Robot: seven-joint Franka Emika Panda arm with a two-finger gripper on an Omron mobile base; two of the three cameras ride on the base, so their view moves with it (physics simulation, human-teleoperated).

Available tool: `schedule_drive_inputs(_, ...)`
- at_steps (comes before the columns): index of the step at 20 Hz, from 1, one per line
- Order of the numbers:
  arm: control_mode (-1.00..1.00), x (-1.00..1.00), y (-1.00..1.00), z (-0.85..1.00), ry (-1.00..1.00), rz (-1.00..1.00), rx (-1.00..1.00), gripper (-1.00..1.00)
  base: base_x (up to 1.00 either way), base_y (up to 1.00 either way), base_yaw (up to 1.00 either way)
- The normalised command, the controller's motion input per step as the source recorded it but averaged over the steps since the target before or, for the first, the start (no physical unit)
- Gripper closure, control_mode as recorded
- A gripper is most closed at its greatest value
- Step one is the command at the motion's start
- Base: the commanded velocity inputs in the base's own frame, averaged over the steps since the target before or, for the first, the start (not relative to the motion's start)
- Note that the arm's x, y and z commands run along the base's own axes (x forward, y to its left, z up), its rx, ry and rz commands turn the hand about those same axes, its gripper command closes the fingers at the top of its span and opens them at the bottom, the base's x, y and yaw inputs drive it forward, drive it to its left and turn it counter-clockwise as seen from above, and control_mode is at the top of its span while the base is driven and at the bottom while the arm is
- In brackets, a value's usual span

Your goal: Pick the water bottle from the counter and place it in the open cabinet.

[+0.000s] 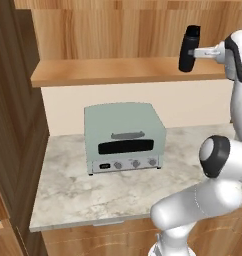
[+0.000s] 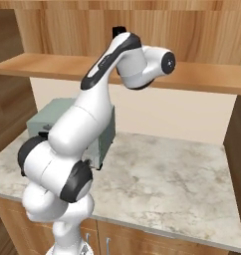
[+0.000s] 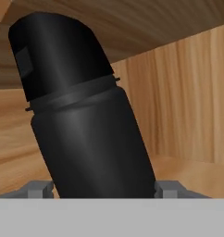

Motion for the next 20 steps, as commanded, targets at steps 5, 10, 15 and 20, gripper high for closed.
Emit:
schedule_drive_inputs(5, -1.00, 0.49, 0.00, -0.06, 0.05, 0.00, 0.00, 1.00, 0.00, 0.00, 0.00)
schedule_drive_inputs(10, -1.00, 0.48, -0.03, -0.06, 0.03, 0.00, 0.00, 1.00, 0.00, 0.00, 0.00)
schedule_drive_inputs(15, -1.00, 0.50, -0.03, -0.12, 0.00, 0.00, 0.00, 1.00, 0.00, 0.00, 0.00)
schedule_drive_inputs(20, -1.00, 0.45, -0.03, -0.23, 0.00, 0.00, 0.00, 1.00, 0.00, 0.00, 0.00)
